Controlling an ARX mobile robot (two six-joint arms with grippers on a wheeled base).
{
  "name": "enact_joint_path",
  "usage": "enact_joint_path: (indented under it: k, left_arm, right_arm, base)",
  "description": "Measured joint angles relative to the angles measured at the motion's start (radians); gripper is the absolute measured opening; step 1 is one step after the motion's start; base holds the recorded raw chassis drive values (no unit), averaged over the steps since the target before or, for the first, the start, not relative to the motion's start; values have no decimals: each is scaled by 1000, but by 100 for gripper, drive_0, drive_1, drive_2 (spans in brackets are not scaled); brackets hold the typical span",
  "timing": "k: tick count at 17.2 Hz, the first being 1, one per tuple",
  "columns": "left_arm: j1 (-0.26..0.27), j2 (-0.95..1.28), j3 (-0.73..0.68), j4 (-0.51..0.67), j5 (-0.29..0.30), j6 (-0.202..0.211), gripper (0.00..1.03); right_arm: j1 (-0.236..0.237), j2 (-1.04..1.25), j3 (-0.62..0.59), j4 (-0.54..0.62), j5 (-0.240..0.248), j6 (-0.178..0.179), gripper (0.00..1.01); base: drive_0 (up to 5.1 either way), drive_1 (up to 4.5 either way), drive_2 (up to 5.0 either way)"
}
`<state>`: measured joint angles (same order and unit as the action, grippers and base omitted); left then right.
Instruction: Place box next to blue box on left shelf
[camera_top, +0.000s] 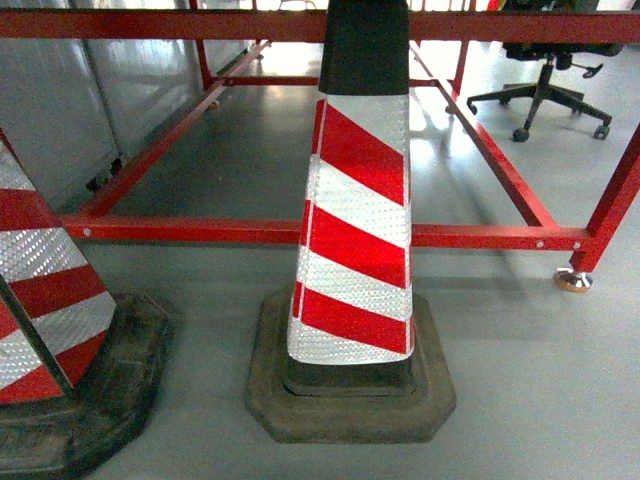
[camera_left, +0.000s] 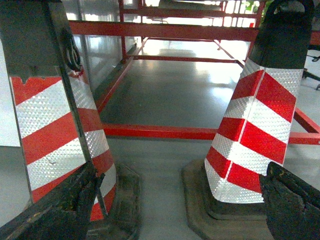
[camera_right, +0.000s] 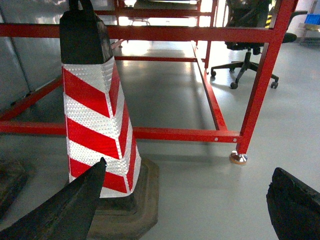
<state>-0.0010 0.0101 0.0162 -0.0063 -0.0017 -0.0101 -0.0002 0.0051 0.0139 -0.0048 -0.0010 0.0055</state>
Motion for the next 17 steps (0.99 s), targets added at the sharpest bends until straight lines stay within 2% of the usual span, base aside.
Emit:
enact_joint_path:
  k: [17]
  left_arm:
    - [0, 0, 0, -1, 2, 11, 98]
  right_arm:
    - [0, 0, 0, -1, 1, -3, 98]
  base:
    - [0, 0, 0]
